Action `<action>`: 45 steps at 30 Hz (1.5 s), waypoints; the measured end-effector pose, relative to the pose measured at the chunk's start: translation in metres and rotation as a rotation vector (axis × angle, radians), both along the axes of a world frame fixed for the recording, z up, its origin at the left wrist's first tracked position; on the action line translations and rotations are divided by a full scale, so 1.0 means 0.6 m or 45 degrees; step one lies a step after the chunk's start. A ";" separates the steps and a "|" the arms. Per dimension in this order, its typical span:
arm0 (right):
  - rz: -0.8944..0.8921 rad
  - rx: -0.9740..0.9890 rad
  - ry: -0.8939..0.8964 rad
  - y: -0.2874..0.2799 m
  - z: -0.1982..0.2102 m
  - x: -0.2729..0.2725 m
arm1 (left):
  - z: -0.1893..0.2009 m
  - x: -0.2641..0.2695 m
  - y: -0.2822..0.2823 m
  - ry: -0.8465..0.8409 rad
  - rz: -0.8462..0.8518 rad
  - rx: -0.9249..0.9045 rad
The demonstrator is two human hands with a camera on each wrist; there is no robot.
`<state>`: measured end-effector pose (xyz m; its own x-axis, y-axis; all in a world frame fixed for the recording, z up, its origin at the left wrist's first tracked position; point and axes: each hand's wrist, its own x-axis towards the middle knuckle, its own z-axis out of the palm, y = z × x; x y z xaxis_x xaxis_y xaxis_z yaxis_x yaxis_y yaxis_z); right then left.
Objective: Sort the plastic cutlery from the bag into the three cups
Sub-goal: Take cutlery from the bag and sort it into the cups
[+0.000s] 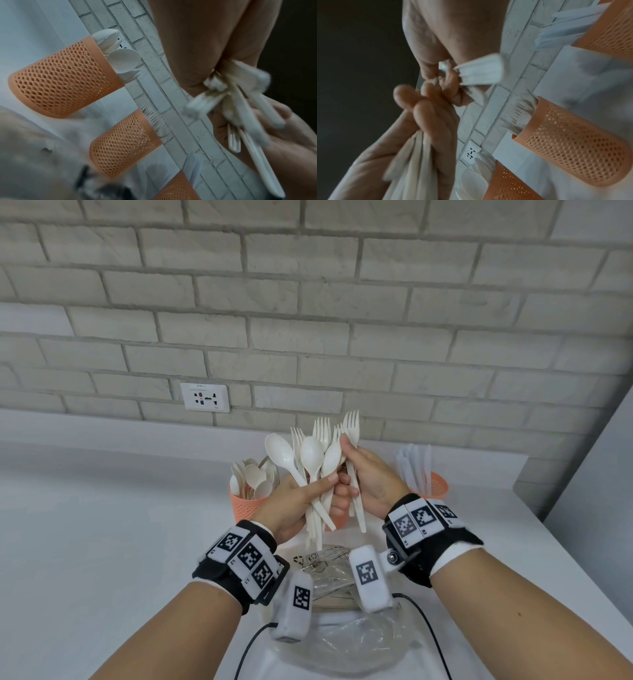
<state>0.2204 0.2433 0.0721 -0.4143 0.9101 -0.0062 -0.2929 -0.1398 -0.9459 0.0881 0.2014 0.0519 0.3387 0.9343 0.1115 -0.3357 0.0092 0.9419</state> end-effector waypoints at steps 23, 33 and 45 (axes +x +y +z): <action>-0.333 -0.040 0.076 0.023 0.010 0.003 | 0.006 -0.024 -0.010 0.263 -0.075 -0.100; -0.483 -0.073 0.211 0.028 0.019 -0.011 | 0.001 -0.034 -0.009 0.277 0.055 -0.097; -0.406 -0.055 0.298 0.030 0.012 -0.031 | 0.001 -0.046 -0.008 0.385 0.075 -0.032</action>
<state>0.2019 0.2611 0.0791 -0.1055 0.9943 0.0134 -0.5349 -0.0454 -0.8437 0.0603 0.1966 0.0526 0.2979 0.9545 -0.0093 -0.0412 0.0226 0.9989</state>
